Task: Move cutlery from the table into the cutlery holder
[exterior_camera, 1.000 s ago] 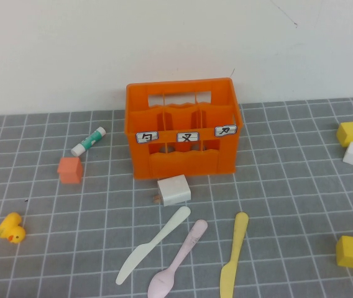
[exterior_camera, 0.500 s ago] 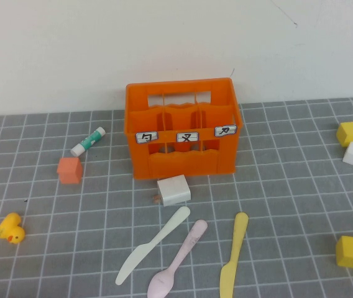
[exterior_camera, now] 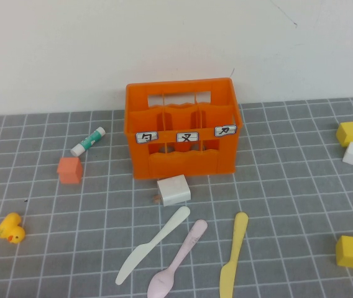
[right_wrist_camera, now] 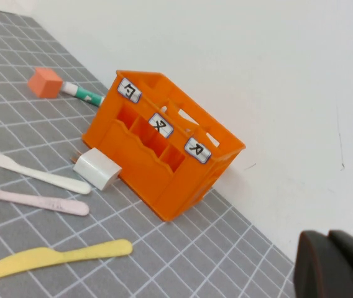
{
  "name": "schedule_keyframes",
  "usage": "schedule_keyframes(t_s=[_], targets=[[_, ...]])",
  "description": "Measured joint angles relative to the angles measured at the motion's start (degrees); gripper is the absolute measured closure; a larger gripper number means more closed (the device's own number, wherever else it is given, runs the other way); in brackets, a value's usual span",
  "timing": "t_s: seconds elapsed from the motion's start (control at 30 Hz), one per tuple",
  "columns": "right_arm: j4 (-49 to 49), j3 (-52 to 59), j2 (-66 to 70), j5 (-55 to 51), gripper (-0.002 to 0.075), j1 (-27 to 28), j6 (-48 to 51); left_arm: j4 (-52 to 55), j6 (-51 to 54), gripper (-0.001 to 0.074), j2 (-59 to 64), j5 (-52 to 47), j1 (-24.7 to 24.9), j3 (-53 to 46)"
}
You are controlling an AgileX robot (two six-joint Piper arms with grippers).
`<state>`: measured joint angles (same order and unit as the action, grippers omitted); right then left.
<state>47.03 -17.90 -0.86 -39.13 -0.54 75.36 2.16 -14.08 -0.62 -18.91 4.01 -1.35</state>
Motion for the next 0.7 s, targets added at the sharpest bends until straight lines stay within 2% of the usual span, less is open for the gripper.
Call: schedule_keyframes(t_s=[0.4,0.53,0.63,0.7], targets=[[0.00,0.00,0.00,3.06,0.0729,0.08,0.21,0.00,0.17,0.0735,0.00,0.00,0.00,0.00],[-0.20,2.04,0.00,11.69,0.0729,0.08,0.48,0.00,0.17,0.0735,0.00,0.00,0.00,0.00],[-7.90,6.55,0.00,22.73,0.0729,0.08,-8.96,0.00,0.17,0.0735,0.00,0.00,0.00,0.00],[-19.00,9.72,0.00,28.09,0.0729,0.08,-22.99,0.00,0.17,0.0735,0.00,0.00,0.00,0.00]])
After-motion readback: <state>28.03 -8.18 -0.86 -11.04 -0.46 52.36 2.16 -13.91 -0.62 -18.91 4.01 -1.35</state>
